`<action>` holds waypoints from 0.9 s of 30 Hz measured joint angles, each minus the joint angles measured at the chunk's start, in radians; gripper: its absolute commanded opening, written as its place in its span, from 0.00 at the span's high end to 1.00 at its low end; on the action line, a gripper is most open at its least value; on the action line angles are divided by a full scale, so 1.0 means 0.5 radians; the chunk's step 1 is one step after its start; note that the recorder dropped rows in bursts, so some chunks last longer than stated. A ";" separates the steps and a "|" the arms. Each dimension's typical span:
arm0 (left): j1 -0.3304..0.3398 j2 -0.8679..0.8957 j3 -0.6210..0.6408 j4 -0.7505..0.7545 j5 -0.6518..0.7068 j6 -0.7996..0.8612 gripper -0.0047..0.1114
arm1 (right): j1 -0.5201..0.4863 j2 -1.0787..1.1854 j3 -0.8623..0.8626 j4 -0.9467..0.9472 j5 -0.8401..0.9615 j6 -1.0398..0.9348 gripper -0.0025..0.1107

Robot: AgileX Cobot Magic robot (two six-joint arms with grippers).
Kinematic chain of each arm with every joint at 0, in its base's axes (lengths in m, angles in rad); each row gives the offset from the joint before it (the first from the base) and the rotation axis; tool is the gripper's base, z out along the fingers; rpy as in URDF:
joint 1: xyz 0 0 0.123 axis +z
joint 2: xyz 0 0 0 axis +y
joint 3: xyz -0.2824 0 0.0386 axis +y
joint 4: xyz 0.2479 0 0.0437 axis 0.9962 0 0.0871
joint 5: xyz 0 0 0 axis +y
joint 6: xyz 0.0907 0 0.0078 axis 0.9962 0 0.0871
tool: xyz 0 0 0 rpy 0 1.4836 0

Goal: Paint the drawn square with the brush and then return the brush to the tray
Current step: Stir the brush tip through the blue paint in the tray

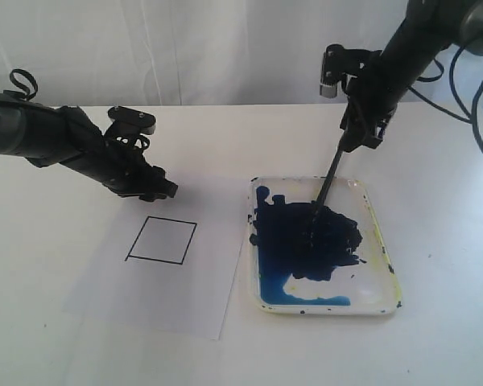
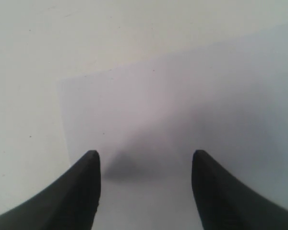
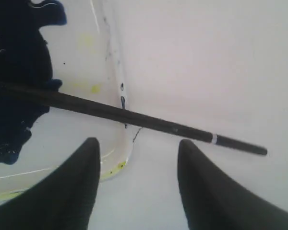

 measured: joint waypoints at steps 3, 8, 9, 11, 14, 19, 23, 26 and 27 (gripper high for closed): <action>0.000 0.000 0.000 0.000 0.000 0.000 0.44 | 0.048 0.000 0.039 -0.020 -0.028 -0.205 0.56; 0.000 0.000 0.000 0.000 0.000 0.000 0.44 | 0.128 0.000 0.063 -0.251 -0.179 -0.337 0.56; 0.000 0.000 0.000 0.000 0.000 0.000 0.44 | 0.135 0.000 0.063 -0.305 -0.212 -0.360 0.56; 0.000 0.000 0.000 0.000 0.000 0.000 0.44 | 0.137 0.000 0.063 -0.428 -0.280 -0.411 0.56; 0.000 0.000 0.000 0.000 0.000 0.000 0.44 | 0.141 0.012 0.063 -0.553 -0.340 -0.454 0.56; 0.000 0.000 0.000 0.000 0.000 0.000 0.44 | 0.146 0.128 0.065 -0.775 -0.413 -0.662 0.56; 0.000 0.000 0.000 0.000 0.000 0.000 0.44 | 0.184 0.148 0.065 -0.816 -0.505 -0.886 0.56; 0.000 0.000 0.000 0.000 0.000 0.000 0.44 | 0.204 0.157 0.065 -0.811 -0.599 -0.944 0.56; 0.000 0.000 0.000 0.000 0.000 0.000 0.44 | 0.204 0.165 0.065 -0.811 -0.600 -0.970 0.56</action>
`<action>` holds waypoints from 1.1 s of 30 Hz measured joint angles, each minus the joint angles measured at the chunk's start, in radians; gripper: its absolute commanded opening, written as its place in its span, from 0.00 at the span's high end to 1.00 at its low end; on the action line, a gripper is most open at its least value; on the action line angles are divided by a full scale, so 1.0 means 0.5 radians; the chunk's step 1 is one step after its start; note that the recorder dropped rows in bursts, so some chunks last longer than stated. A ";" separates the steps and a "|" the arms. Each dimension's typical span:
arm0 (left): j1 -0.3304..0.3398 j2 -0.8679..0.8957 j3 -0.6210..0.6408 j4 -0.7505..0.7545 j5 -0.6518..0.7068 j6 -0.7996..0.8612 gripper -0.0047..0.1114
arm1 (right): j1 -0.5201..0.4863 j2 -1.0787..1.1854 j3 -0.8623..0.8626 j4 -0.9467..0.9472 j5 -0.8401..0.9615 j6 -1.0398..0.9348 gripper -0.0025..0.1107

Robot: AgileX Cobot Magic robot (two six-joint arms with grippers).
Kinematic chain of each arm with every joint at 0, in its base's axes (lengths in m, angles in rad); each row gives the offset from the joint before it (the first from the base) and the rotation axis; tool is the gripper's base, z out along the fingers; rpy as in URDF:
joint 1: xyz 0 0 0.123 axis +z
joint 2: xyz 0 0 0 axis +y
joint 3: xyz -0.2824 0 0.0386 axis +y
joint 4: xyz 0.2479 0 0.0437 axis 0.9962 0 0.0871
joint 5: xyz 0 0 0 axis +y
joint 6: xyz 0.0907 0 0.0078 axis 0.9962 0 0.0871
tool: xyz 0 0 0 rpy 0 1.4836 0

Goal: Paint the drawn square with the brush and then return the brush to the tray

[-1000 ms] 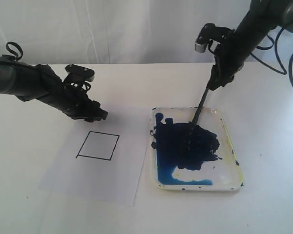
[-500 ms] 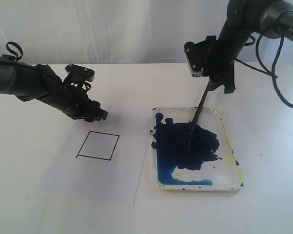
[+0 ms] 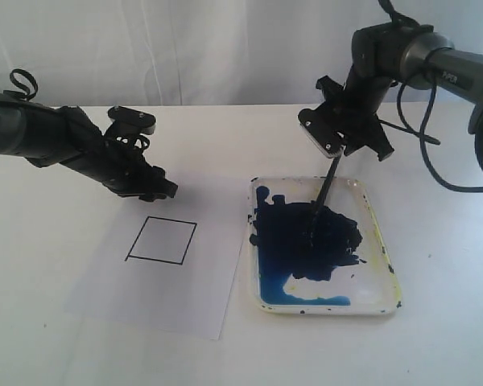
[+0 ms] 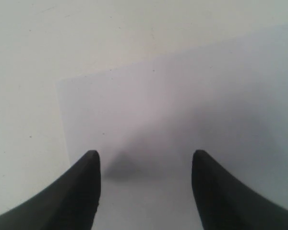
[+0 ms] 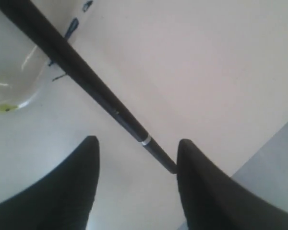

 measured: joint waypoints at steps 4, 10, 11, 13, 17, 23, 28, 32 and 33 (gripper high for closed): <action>0.000 0.000 0.000 0.005 -0.024 0.000 0.44 | 0.002 0.051 0.000 -0.005 -0.040 -0.016 0.56; 0.000 0.000 0.000 0.008 -0.032 0.000 0.44 | 0.005 0.125 0.000 -0.021 -0.073 -0.016 0.56; 0.000 0.000 0.000 0.008 -0.035 0.000 0.44 | 0.005 0.125 0.000 -0.025 -0.085 -0.016 0.56; 0.000 0.000 0.000 0.008 -0.036 0.000 0.44 | 0.005 0.129 0.000 -0.025 -0.095 -0.016 0.56; 0.000 0.000 0.000 0.008 -0.036 0.000 0.44 | 0.005 0.134 0.000 -0.029 -0.097 -0.016 0.56; 0.000 0.000 0.000 0.008 -0.040 0.000 0.44 | 0.005 0.135 0.000 -0.029 -0.097 -0.029 0.56; 0.000 0.000 0.000 0.008 -0.040 0.000 0.44 | 0.015 0.139 0.000 -0.029 -0.099 -0.052 0.56; 0.000 0.000 0.000 0.008 -0.040 0.000 0.44 | 0.021 0.165 0.000 -0.025 -0.118 -0.060 0.56; 0.000 0.000 0.000 0.008 -0.040 0.000 0.44 | 0.024 0.166 0.000 -0.025 -0.121 -0.060 0.56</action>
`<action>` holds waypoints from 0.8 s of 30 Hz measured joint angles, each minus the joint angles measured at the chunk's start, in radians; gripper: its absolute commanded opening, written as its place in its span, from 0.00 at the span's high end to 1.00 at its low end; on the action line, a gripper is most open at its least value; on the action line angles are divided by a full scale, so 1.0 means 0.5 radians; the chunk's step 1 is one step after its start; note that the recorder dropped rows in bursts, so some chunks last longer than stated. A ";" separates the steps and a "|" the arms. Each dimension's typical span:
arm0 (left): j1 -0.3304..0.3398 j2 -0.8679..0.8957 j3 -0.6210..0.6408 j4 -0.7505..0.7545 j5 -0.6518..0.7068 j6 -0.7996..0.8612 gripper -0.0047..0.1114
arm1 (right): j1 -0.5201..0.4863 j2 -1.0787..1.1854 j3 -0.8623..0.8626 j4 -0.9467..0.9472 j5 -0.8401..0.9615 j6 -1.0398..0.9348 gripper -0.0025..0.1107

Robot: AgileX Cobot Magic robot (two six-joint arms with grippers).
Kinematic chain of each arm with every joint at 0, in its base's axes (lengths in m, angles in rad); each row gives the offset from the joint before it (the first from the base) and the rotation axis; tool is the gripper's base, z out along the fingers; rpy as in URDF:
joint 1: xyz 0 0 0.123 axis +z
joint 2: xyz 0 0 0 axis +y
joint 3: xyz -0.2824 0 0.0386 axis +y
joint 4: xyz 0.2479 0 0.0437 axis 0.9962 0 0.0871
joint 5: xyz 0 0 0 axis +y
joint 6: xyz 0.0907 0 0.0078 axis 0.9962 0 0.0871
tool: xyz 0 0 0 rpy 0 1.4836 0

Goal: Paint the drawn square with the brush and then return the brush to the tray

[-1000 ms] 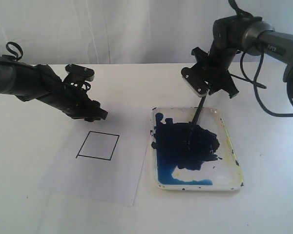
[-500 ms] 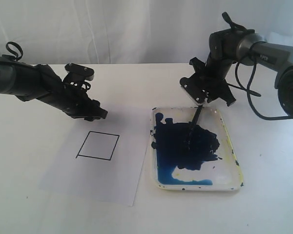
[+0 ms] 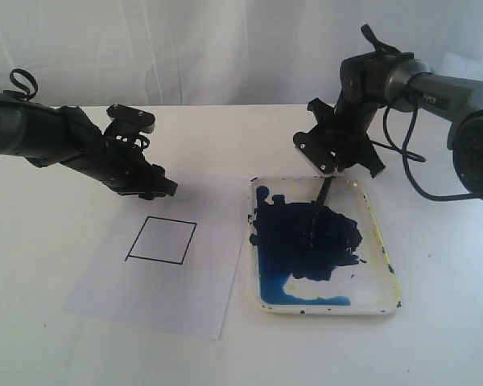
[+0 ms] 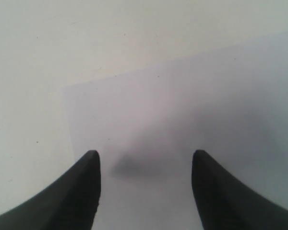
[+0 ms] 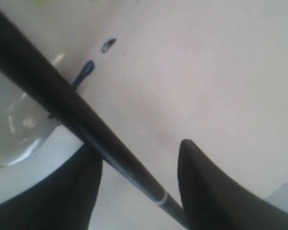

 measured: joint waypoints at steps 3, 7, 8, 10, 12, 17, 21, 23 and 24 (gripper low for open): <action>0.000 0.000 0.000 0.000 0.000 0.000 0.44 | 0.005 0.004 0.000 -0.004 -0.011 0.000 0.56; 0.000 0.000 0.000 0.000 0.000 0.000 0.44 | 0.009 0.004 0.000 -0.011 -0.019 -0.004 0.63; 0.000 0.000 0.000 0.000 0.000 0.000 0.44 | 0.009 0.004 0.000 -0.011 -0.019 -0.008 0.65; 0.000 0.000 0.000 0.000 0.000 0.000 0.44 | 0.009 0.008 0.000 -0.011 -0.015 -0.007 0.70; 0.000 0.000 0.000 0.000 0.000 0.000 0.44 | 0.009 0.008 0.000 -0.011 -0.006 -0.007 0.73; 0.000 0.000 0.000 0.000 0.000 0.000 0.44 | 0.009 0.009 0.000 -0.011 0.012 -0.007 0.77; 0.000 0.000 0.000 0.000 0.000 0.000 0.44 | 0.009 0.009 0.000 -0.011 0.016 -0.007 0.78; 0.000 0.000 0.000 0.000 0.000 0.000 0.44 | 0.009 0.009 0.000 -0.011 0.016 -0.007 0.78; 0.000 0.000 0.000 0.000 0.000 0.000 0.44 | 0.009 0.009 0.000 -0.011 0.016 -0.007 0.78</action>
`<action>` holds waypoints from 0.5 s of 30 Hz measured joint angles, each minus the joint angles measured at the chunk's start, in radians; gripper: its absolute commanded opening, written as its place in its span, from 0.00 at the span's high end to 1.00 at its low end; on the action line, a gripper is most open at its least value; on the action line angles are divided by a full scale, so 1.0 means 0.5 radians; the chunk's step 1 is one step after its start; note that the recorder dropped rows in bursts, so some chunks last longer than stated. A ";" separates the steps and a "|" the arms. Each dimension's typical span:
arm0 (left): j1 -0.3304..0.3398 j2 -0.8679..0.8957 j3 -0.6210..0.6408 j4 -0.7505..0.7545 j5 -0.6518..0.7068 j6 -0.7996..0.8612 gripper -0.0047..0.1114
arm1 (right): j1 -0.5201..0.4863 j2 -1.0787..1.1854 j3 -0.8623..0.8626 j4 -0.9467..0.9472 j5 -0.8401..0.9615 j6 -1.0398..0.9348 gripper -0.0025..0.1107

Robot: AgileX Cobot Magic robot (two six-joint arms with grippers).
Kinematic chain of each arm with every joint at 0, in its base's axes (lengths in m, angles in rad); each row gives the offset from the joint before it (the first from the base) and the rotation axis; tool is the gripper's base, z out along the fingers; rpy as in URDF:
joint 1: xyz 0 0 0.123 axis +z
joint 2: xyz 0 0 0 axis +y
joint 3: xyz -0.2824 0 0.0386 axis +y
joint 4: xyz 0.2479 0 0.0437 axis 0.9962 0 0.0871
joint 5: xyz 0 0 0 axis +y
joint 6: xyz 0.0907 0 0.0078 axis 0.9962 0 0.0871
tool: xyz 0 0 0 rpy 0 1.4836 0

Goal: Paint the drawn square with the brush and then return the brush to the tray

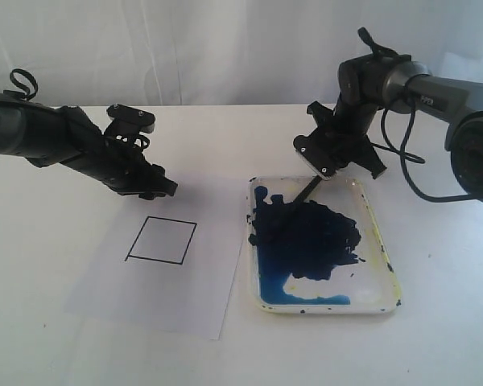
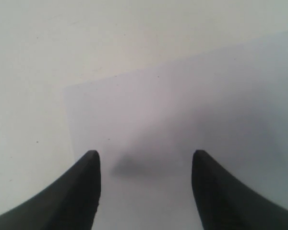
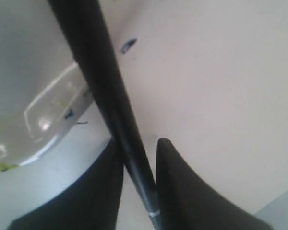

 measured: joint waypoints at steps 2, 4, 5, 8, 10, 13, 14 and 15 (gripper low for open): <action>0.000 0.000 0.000 0.000 0.000 0.000 0.44 | 0.000 0.000 0.000 -0.004 0.000 0.000 0.78; 0.000 0.000 0.000 0.000 0.000 0.000 0.44 | 0.000 0.000 0.000 -0.026 0.000 0.000 0.78; 0.000 0.000 0.000 0.000 0.000 0.000 0.44 | 0.000 0.004 0.000 -0.047 0.000 0.000 0.78; 0.000 0.000 0.000 0.000 0.000 0.000 0.44 | 0.005 0.007 0.000 -0.111 0.000 0.000 0.83; 0.000 0.000 0.000 0.000 0.000 0.000 0.44 | 0.005 0.007 0.000 -0.145 0.000 0.000 0.88; 0.000 0.000 0.000 0.000 0.000 0.000 0.44 | 0.005 0.012 0.000 -0.179 0.004 0.000 0.93; 0.000 0.000 0.000 0.000 0.000 0.000 0.44 | 0.005 0.014 0.000 -0.183 0.004 0.000 0.94; 0.000 0.000 0.000 0.000 0.000 0.000 0.44 | 0.005 0.014 0.000 -0.187 0.004 0.000 0.95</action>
